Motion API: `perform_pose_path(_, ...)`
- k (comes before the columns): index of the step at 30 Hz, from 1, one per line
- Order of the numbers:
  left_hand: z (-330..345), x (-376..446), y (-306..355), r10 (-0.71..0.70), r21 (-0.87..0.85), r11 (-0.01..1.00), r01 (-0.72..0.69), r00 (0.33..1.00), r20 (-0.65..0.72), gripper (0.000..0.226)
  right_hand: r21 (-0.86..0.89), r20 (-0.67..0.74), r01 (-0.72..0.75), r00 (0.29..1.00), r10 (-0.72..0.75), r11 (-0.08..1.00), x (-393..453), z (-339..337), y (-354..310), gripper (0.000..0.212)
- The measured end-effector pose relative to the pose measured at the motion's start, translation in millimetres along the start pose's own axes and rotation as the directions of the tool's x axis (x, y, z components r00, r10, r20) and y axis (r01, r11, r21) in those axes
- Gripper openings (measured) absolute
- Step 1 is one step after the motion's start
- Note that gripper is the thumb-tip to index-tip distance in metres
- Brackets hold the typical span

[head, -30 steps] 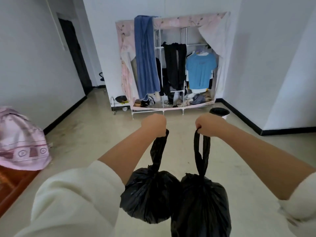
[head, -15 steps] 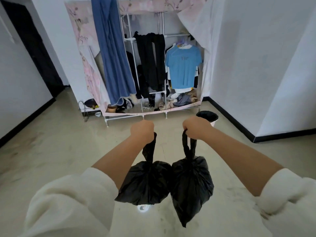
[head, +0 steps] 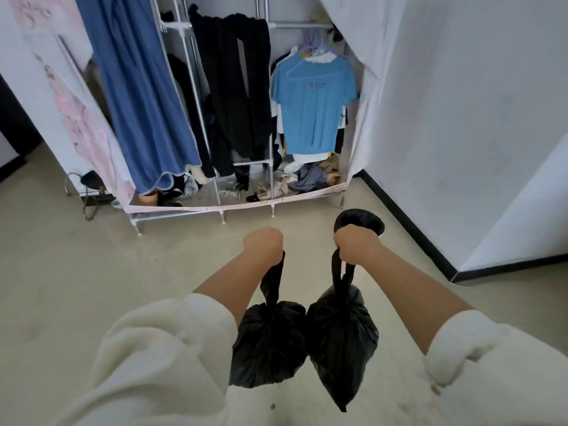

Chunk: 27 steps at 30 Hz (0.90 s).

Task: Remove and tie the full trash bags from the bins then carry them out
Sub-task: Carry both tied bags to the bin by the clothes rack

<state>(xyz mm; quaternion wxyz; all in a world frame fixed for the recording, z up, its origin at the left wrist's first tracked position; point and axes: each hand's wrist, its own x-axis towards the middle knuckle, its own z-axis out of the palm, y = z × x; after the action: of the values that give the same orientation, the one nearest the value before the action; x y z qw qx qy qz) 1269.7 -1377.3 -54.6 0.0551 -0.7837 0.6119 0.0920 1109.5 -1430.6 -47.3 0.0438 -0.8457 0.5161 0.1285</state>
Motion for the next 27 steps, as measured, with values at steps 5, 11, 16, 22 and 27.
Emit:
perform_pose_path(5,-0.1,131.3,12.4,0.01,-0.04,0.999,-0.006,0.995,0.096,0.038,0.054,0.093,-0.05,0.995,0.045,0.997,124.3,-3.1,35.6,0.025)
perform_pose_path(11,16.0,282.7,17.8,-0.023,-0.028,0.999,0.028,0.982,0.186,0.019,0.042,0.127,0.012,0.992,-0.017,0.999,278.5,7.9,74.2,0.028)
perform_pose_path(16,27.2,416.1,22.5,-0.069,0.008,0.998,0.069,0.971,0.231,0.024,0.066,0.111,0.102,0.988,-0.109,0.993,415.3,25.9,106.6,0.026)
perform_pose_path(22,55.9,556.2,28.8,-0.096,0.062,0.995,0.079,0.929,0.358,0.031,0.119,0.203,0.101,0.971,-0.124,0.988,555.1,56.1,143.5,0.027)
perform_pose_path(27,97.4,670.3,24.4,-0.127,0.024,0.991,0.13,0.89,0.439,0.034,0.126,0.35,0.08,0.929,-0.12,0.989,673.4,88.1,158.7,0.038)
